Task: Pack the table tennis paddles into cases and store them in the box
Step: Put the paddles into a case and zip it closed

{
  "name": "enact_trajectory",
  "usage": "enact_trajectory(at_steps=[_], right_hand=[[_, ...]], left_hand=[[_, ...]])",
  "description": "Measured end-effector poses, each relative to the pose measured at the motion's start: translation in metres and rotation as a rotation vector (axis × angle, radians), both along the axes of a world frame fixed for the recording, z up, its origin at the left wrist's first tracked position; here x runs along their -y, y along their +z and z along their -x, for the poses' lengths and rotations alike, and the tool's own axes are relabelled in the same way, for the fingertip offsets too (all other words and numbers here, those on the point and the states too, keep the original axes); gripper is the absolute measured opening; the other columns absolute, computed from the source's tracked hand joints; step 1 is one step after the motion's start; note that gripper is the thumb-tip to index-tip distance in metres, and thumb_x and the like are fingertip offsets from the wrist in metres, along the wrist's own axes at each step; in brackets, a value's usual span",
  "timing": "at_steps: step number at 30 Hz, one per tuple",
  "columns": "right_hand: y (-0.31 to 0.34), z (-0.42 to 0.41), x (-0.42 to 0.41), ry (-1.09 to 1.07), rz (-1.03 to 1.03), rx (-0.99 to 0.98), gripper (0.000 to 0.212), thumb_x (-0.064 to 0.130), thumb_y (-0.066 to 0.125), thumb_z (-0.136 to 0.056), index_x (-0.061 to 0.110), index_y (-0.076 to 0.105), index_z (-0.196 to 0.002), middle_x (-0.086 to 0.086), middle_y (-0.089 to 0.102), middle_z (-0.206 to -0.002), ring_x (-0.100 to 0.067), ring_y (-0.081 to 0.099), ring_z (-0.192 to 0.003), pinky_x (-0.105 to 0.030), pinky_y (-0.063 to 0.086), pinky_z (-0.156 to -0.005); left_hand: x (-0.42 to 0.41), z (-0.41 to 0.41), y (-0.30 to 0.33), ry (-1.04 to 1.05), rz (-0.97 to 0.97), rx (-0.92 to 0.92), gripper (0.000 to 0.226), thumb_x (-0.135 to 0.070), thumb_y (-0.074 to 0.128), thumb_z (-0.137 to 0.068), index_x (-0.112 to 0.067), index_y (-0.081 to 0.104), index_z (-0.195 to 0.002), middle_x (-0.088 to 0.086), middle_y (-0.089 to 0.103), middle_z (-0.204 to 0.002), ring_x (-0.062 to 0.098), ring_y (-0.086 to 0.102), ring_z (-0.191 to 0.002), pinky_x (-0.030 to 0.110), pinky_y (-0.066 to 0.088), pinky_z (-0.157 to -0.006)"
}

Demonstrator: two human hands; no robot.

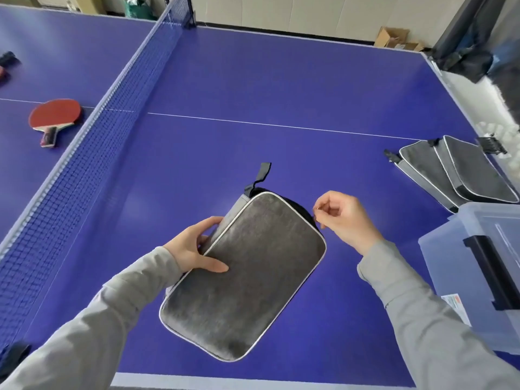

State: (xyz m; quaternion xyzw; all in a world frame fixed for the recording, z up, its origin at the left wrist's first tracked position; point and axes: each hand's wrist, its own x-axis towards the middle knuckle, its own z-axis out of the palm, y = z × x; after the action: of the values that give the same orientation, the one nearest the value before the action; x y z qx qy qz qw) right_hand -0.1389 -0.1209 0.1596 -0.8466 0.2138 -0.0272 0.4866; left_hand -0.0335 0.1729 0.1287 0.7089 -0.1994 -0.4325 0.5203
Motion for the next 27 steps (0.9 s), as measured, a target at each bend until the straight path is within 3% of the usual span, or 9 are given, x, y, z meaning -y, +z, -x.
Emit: enact_trajectory(at_steps=[2,4,8,12,15,19,22,25,27], right_hand=[[0.004,-0.009,-0.012,0.059,0.040,0.018,0.011,0.003,0.061,-0.079,0.014,0.060,-0.075,0.003,0.061,-0.064,-0.012,0.055,-0.056,-0.023,0.047,-0.064],[0.009,-0.018,-0.027,0.092,0.077,0.071,0.013,0.001,0.062,-0.077,0.014,0.060,-0.074,0.002,0.060,-0.065,-0.010,0.052,-0.057,-0.015,0.044,-0.062],[0.018,-0.034,-0.055,0.174,0.120,0.180,0.016,-0.003,0.061,-0.074,0.012,0.059,-0.073,0.001,0.057,-0.063,-0.006,0.049,-0.055,-0.010,0.040,-0.058],[0.020,-0.045,-0.081,0.249,0.170,0.248,0.016,-0.004,0.060,-0.073,0.012,0.059,-0.073,0.004,0.056,-0.063,-0.012,0.050,-0.058,-0.016,0.041,-0.058],[0.014,-0.052,-0.090,0.246,0.195,0.284,0.011,0.000,0.062,-0.077,0.011,0.060,-0.075,0.003,0.057,-0.068,-0.015,0.048,-0.063,-0.016,0.039,-0.060],[-0.009,-0.062,-0.101,0.159,0.157,0.300,0.006,0.011,0.065,-0.084,0.015,0.066,-0.089,0.005,0.058,-0.085,-0.011,0.048,-0.071,-0.011,0.037,-0.067],[-0.033,-0.062,-0.116,0.039,0.033,0.195,0.020,0.022,0.062,-0.089,0.021,0.062,-0.108,0.007,0.057,-0.107,-0.008,0.055,-0.092,-0.010,0.038,-0.079],[-0.069,-0.050,-0.127,0.017,0.036,0.064,0.032,0.026,0.059,-0.090,0.025,0.054,-0.122,0.010,0.050,-0.120,-0.010,0.050,-0.112,-0.028,0.041,-0.096],[-0.094,-0.037,-0.133,0.036,0.099,-0.041,0.041,0.029,0.059,-0.090,0.025,0.049,-0.130,0.009,0.046,-0.129,-0.013,0.041,-0.125,-0.039,0.038,-0.104]], left_hand=[[-0.004,-0.005,0.005,-0.038,-0.037,0.073,0.072,-0.025,0.087,-0.043,-0.051,0.054,-0.103,0.008,0.074,-0.090,0.022,0.071,-0.076,0.031,0.057,-0.066],[-0.006,-0.009,0.008,-0.070,-0.099,0.144,0.071,-0.030,0.086,-0.043,-0.061,0.051,-0.097,0.008,0.073,-0.089,0.019,0.070,-0.075,0.029,0.057,-0.068],[-0.007,-0.013,0.009,-0.183,-0.237,0.293,0.075,-0.027,0.085,-0.051,-0.063,0.039,-0.099,-0.011,0.068,-0.091,-0.007,0.062,-0.068,0.012,0.050,-0.073],[-0.012,-0.017,0.006,-0.195,-0.266,0.339,0.077,-0.019,0.087,-0.060,-0.061,0.035,-0.099,-0.018,0.064,-0.086,-0.012,0.059,-0.065,0.017,0.050,-0.077],[-0.021,-0.018,0.000,-0.132,-0.247,0.288,0.074,-0.024,0.086,-0.055,-0.059,0.039,-0.100,-0.016,0.065,-0.087,-0.006,0.062,-0.068,0.014,0.050,-0.073],[-0.048,-0.019,-0.011,0.045,-0.193,0.145,0.073,-0.029,0.084,-0.045,-0.052,0.047,-0.104,0.005,0.070,-0.092,0.017,0.069,-0.077,0.028,0.056,-0.075],[-0.080,-0.018,-0.022,0.219,-0.125,-0.009,0.082,-0.029,0.089,-0.036,-0.039,0.055,-0.110,0.016,0.072,-0.091,0.026,0.071,-0.077,0.033,0.058,-0.067],[-0.122,-0.017,-0.039,0.444,-0.098,-0.171,0.098,-0.034,0.095,-0.021,-0.032,0.058,-0.112,0.018,0.072,-0.089,0.033,0.070,-0.078,0.038,0.058,-0.065],[-0.150,-0.018,-0.049,0.570,-0.105,-0.240,0.095,-0.024,0.092,-0.027,-0.026,0.057,-0.115,0.019,0.071,-0.087,0.035,0.069,-0.073,0.042,0.058,-0.064]])
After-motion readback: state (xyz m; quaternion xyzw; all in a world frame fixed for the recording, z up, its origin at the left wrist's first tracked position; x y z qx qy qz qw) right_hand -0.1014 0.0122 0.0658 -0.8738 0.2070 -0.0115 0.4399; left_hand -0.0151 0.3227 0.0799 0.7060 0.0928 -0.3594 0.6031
